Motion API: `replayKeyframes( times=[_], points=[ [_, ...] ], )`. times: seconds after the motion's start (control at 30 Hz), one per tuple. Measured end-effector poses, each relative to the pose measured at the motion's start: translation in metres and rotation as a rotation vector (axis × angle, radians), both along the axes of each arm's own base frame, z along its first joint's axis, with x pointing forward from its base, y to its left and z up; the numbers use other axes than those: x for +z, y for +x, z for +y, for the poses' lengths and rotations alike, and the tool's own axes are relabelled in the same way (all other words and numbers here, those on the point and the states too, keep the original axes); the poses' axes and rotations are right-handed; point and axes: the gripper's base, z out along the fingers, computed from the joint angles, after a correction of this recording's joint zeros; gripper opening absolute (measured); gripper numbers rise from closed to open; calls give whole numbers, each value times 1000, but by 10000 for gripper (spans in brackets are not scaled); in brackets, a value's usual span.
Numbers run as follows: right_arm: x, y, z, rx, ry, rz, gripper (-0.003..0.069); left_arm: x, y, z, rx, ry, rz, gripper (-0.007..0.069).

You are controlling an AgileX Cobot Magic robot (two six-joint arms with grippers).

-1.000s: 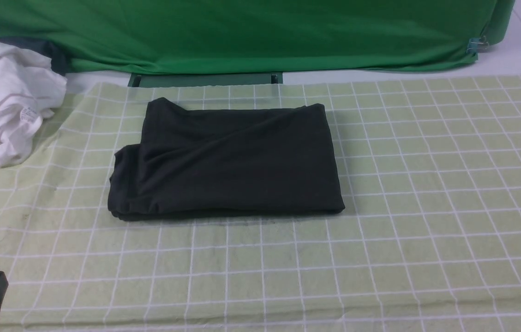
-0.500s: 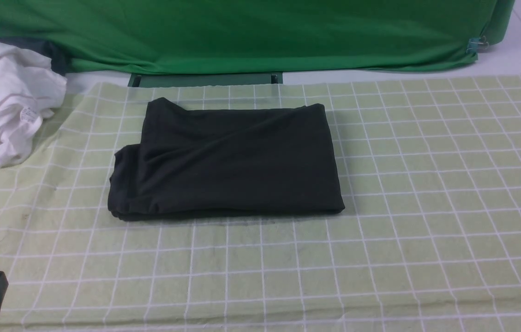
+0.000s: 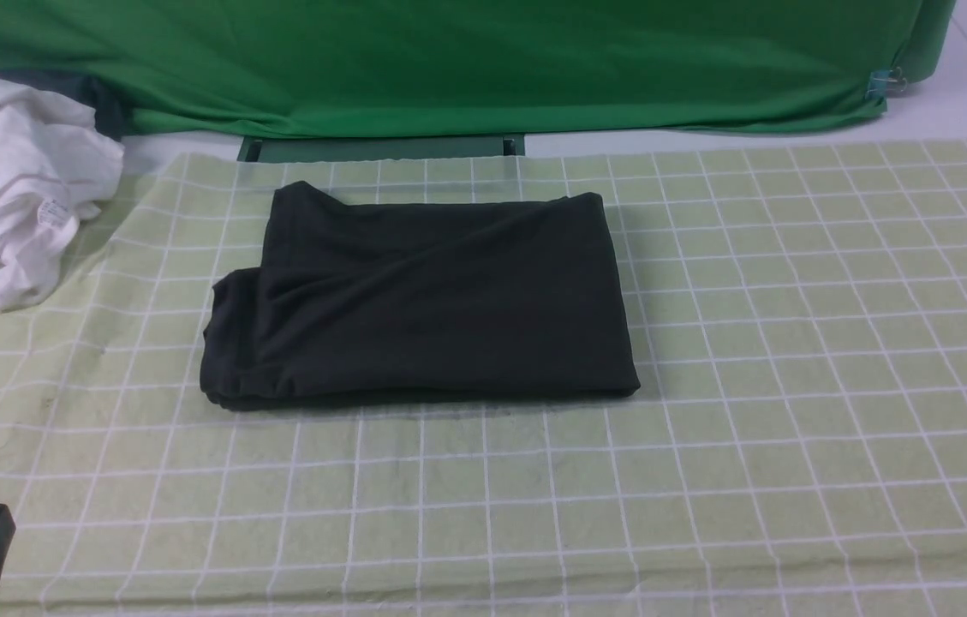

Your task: Fold a long-sleeved shirt over a green coffee tablecloth.

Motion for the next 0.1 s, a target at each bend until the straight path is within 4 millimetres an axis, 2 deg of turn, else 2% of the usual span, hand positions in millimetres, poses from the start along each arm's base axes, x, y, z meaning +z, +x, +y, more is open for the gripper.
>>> replayKeyframes(
  times=[0.1],
  points=[
    [0,0,0,0,0,0,245,0,0,0,0,0,0,15]
  ],
)
